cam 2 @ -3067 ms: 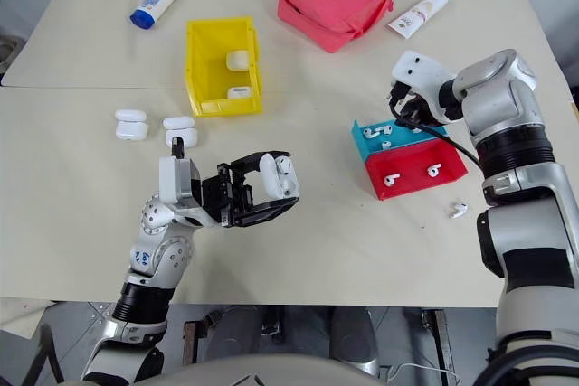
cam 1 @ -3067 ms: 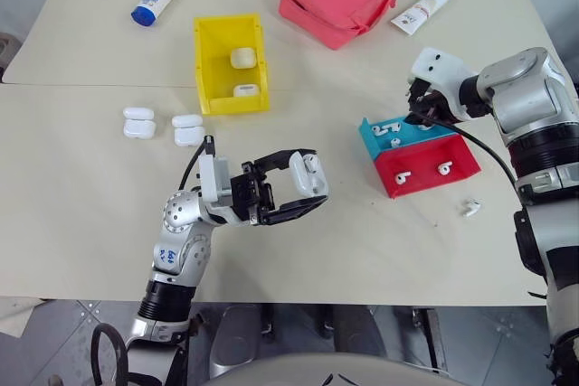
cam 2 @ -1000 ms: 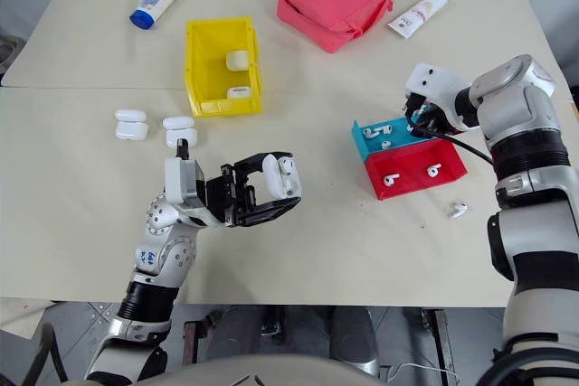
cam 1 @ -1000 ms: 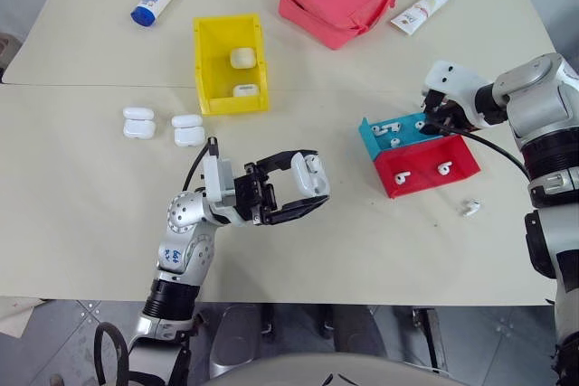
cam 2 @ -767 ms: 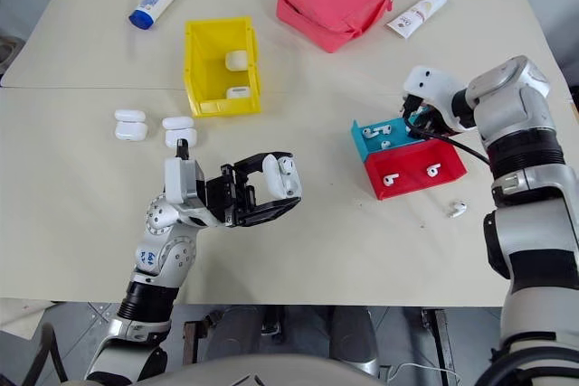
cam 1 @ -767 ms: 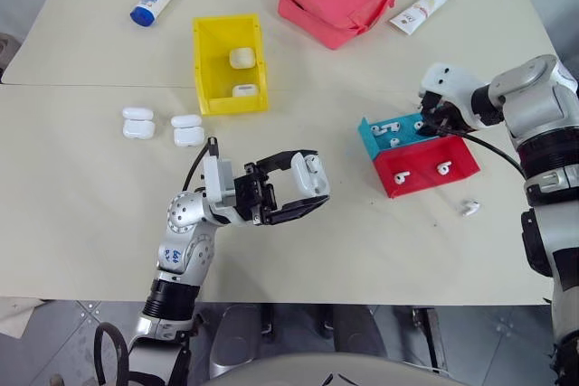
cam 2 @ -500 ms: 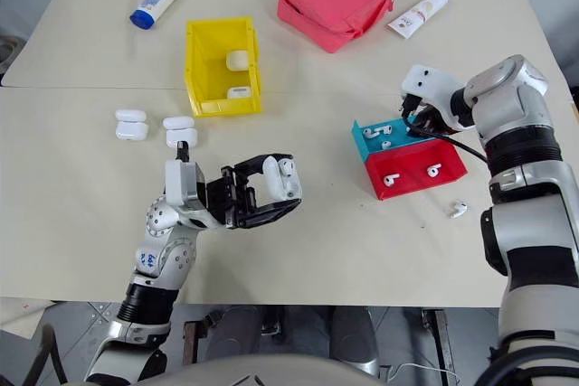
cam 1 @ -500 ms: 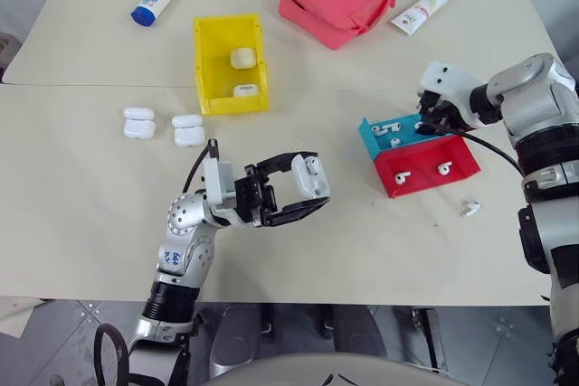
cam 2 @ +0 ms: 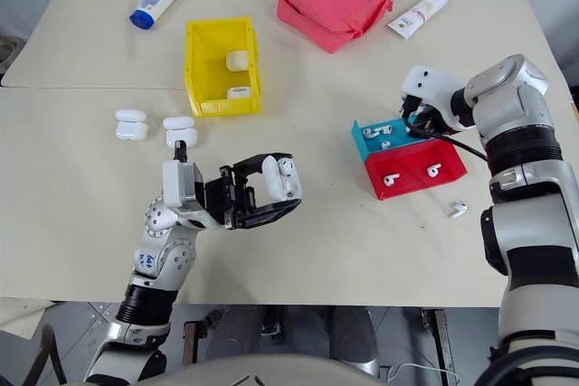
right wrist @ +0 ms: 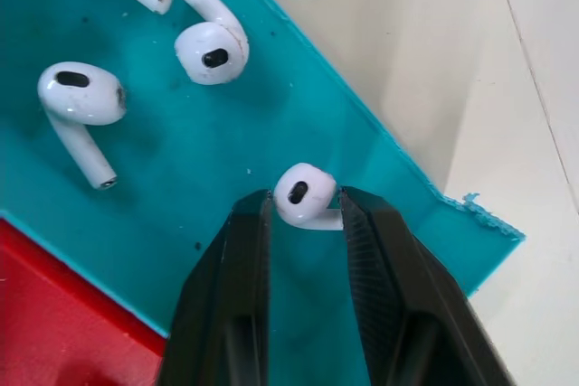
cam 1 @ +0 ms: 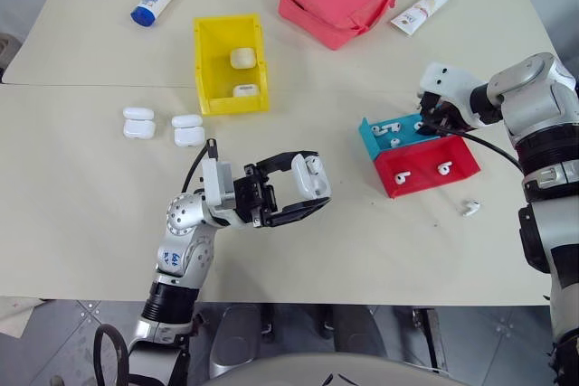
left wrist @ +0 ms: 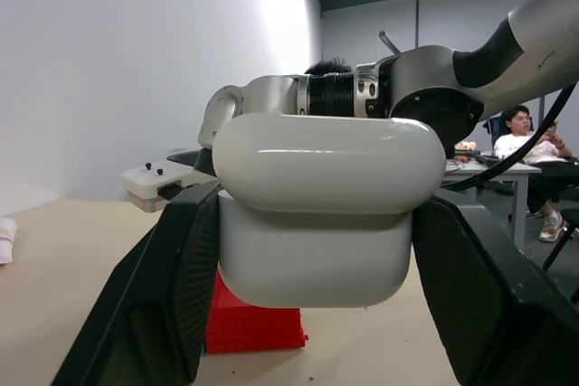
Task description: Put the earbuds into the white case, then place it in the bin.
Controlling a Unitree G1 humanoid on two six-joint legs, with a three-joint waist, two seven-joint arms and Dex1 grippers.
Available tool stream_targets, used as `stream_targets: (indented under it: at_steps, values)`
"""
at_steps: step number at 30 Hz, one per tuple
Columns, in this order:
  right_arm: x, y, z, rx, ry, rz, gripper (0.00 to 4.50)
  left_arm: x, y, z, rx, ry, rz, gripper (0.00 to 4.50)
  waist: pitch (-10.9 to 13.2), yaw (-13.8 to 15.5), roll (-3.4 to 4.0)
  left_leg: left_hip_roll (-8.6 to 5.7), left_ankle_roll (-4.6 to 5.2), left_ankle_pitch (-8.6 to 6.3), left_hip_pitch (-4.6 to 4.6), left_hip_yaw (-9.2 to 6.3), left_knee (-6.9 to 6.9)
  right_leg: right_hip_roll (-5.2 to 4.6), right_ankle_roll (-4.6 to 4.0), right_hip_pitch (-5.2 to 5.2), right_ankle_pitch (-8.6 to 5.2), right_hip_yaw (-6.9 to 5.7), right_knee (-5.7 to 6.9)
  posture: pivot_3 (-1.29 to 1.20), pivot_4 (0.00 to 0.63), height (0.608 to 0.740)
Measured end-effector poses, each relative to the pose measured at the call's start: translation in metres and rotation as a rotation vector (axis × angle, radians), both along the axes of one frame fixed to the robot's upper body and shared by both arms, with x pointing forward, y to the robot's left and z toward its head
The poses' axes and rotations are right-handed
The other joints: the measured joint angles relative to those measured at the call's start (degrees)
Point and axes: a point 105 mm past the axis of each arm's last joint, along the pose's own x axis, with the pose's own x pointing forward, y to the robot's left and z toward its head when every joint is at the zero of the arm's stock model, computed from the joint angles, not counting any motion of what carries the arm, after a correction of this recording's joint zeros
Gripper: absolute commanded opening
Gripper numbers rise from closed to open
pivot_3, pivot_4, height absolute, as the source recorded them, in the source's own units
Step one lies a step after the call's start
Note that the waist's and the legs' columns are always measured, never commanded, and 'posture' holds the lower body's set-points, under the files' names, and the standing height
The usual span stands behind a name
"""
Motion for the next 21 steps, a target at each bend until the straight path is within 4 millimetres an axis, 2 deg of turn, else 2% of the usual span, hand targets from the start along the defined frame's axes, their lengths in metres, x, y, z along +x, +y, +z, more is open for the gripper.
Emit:
stream_targets:
  at_steps: [10,13,16,21]
  values:
    - [0.0,0.001,0.001,0.004,-0.002,0.0,0.38,0.0,0.0,0.0,0.0,0.0,0.0,2.81,0.0,-0.01,0.0,0.0,0.0,0.0,0.01,-0.01,0.01,0.0,0.0,0.01,0.0,0.0,0.0,0.0,0.15,0.74]
    - [0.0,0.005,0.004,0.051,-0.014,-0.01,0.38,0.0,0.0,0.0,0.002,-0.002,-0.002,2.81,0.0,0.0,0.0,0.0,0.0,0.0,0.01,0.0,0.0,0.0,0.0,0.01,0.0,0.0,0.0,0.0,0.15,0.74]
    - [-0.007,0.016,0.021,0.219,-0.053,-0.021,0.38,0.001,0.0,0.0,0.019,-0.013,-0.022,2.81,0.0,0.23,0.0,0.0,0.0,0.0,-0.01,-0.05,0.0,0.0,0.0,0.0,0.0,-0.02,0.01,0.0,0.15,0.74]
    - [-0.046,0.042,0.044,0.525,-0.027,-0.011,0.38,0.01,0.004,-0.009,0.063,-0.003,-0.06,2.81,0.0,1.27,0.0,-0.02,0.01,-0.01,-0.02,-0.07,0.04,-0.02,0.0,0.01,0.0,-0.03,0.01,0.0,0.15,0.74]
